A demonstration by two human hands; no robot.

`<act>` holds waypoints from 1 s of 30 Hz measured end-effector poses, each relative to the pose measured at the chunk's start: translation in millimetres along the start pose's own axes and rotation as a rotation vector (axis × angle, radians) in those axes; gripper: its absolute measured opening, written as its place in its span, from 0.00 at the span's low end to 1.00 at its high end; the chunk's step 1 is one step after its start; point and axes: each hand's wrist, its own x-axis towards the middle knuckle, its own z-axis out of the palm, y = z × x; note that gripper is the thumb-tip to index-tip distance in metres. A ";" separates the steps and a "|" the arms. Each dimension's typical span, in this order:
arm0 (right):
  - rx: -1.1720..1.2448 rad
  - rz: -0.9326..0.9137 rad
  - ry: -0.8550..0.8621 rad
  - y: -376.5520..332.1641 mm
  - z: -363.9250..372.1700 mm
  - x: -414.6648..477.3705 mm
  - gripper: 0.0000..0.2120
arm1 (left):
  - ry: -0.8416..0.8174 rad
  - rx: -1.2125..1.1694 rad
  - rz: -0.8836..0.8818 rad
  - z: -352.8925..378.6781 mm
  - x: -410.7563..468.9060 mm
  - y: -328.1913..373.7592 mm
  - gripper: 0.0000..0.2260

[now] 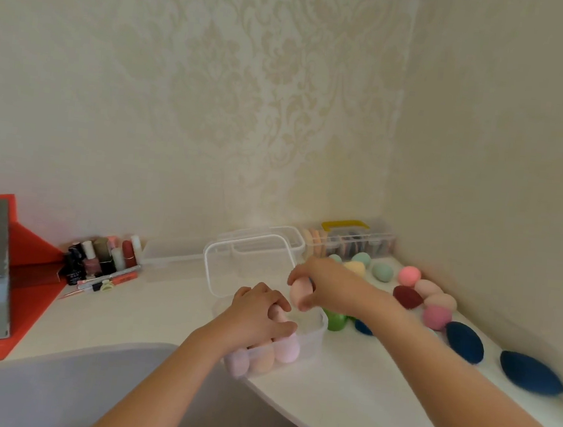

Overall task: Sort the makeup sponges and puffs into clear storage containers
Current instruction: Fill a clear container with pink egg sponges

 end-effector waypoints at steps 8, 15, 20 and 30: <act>-0.353 0.097 -0.069 -17.9 25.2 24.4 0.04 | -0.032 0.050 0.080 -0.4 1.8 1.1 0.05; -0.446 0.098 0.017 -13.8 45.4 40.4 0.13 | -0.025 0.046 0.109 -0.8 -0.1 1.6 0.06; -0.402 0.129 0.087 -9.2 54.8 39.5 0.09 | -0.036 0.070 0.115 1.1 2.7 -0.9 0.06; -0.398 0.083 0.062 -8.1 50.2 39.9 0.10 | -0.074 0.055 0.132 -0.6 0.9 0.1 0.11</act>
